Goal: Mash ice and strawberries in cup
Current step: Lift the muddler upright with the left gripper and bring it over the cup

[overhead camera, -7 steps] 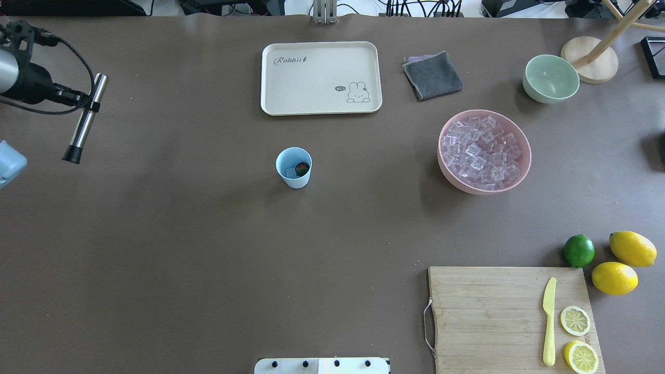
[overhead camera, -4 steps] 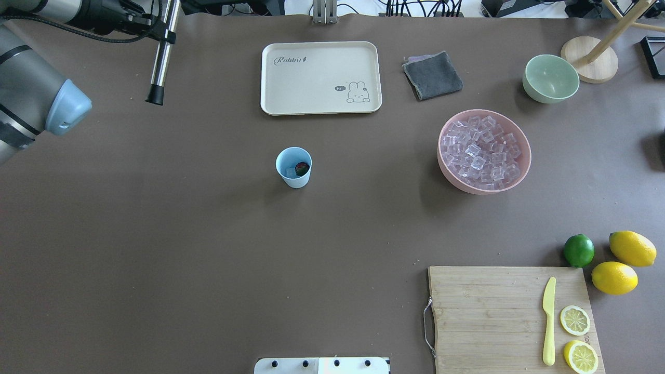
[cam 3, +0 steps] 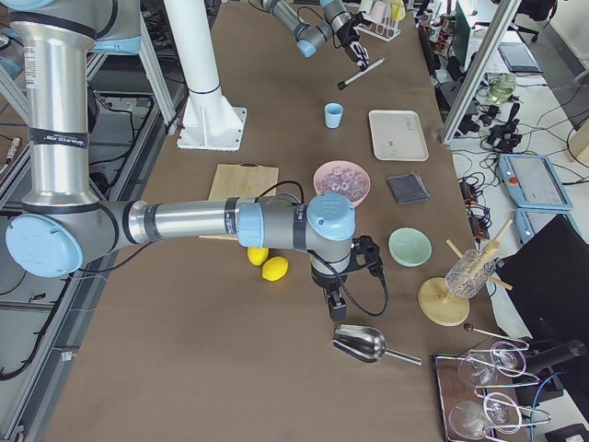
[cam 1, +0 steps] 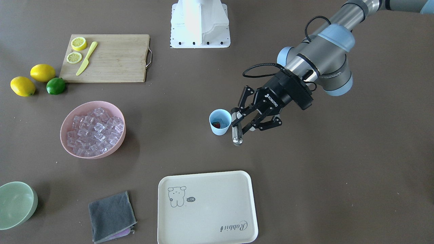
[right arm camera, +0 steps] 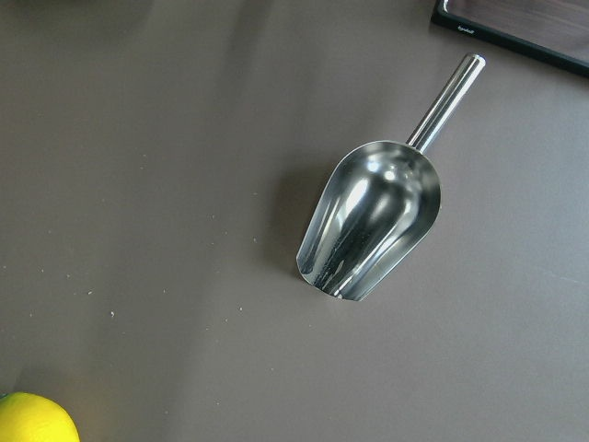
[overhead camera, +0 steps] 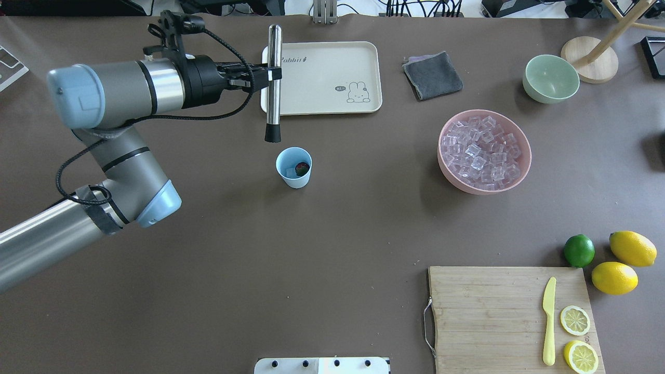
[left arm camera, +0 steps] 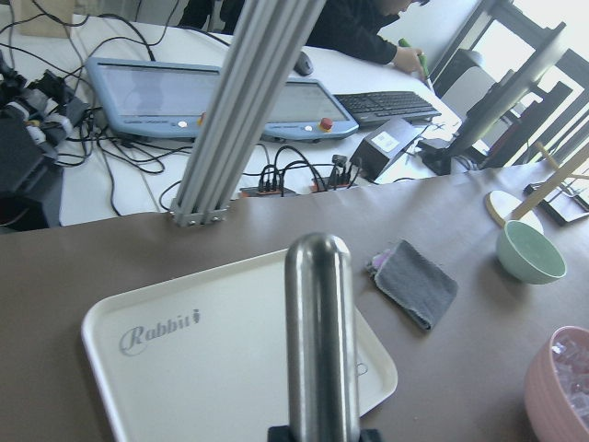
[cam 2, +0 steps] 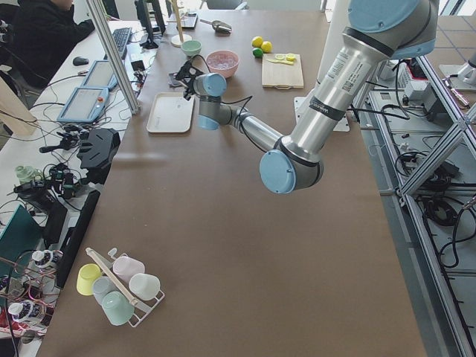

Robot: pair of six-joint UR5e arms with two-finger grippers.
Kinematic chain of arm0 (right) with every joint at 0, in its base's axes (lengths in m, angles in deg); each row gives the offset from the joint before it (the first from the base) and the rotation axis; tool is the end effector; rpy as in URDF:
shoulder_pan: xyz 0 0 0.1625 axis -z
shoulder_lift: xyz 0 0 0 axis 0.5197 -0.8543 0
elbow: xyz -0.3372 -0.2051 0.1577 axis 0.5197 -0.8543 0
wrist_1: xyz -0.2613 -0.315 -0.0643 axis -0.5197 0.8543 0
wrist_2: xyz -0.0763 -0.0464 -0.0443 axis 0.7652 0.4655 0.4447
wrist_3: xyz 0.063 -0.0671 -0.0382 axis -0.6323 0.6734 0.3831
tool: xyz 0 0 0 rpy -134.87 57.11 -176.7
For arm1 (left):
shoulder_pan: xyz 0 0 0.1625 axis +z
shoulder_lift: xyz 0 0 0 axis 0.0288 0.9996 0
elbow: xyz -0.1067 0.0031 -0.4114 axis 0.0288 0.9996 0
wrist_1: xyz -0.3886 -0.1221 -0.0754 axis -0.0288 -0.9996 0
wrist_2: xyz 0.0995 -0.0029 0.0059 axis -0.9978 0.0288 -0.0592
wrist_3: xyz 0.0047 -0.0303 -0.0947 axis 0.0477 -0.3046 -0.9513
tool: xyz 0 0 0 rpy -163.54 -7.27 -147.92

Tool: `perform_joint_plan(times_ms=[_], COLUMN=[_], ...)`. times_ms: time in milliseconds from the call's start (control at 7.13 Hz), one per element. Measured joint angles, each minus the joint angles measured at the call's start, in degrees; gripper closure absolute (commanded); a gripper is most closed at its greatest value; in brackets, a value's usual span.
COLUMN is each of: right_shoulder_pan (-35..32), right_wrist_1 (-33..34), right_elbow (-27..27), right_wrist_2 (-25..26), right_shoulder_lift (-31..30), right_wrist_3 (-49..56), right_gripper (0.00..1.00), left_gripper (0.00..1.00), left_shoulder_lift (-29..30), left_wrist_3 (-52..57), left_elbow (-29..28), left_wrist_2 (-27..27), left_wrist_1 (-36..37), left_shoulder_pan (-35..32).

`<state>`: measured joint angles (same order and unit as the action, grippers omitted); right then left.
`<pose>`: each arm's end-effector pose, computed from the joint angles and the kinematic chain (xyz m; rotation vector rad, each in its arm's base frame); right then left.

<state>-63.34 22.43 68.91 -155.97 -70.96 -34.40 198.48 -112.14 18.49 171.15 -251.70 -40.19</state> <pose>0.1064 -0.4638 0.6089 0.1774 -0.6896 -0.2516 0.4079 -0.5236 0.2255 1.0212 1.5237 0.0271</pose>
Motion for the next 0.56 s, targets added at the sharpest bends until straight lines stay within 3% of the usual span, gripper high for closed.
perform_joint_plan(times_ms=[280,561], right_shoulder_pan=[0.0,0.0], right_wrist_1=[0.0,0.0], right_elbow=[0.2,0.3], right_wrist_2=[0.0,0.4], right_shoulder_lift=[-0.3,-0.5], right_wrist_3=[0.2,0.3], right_gripper=[0.01,0.01], left_gripper=[1.00,1.00], left_shoulder_lift=[-0.8,-2.8], left_wrist_3=[0.3,8.1], left_elbow=[-0.3,-1.0], left_wrist_2=[-6.9,-17.2], left_wrist_1=[-9.6,-12.1], left_shoulder_pan=[2.7,5.1])
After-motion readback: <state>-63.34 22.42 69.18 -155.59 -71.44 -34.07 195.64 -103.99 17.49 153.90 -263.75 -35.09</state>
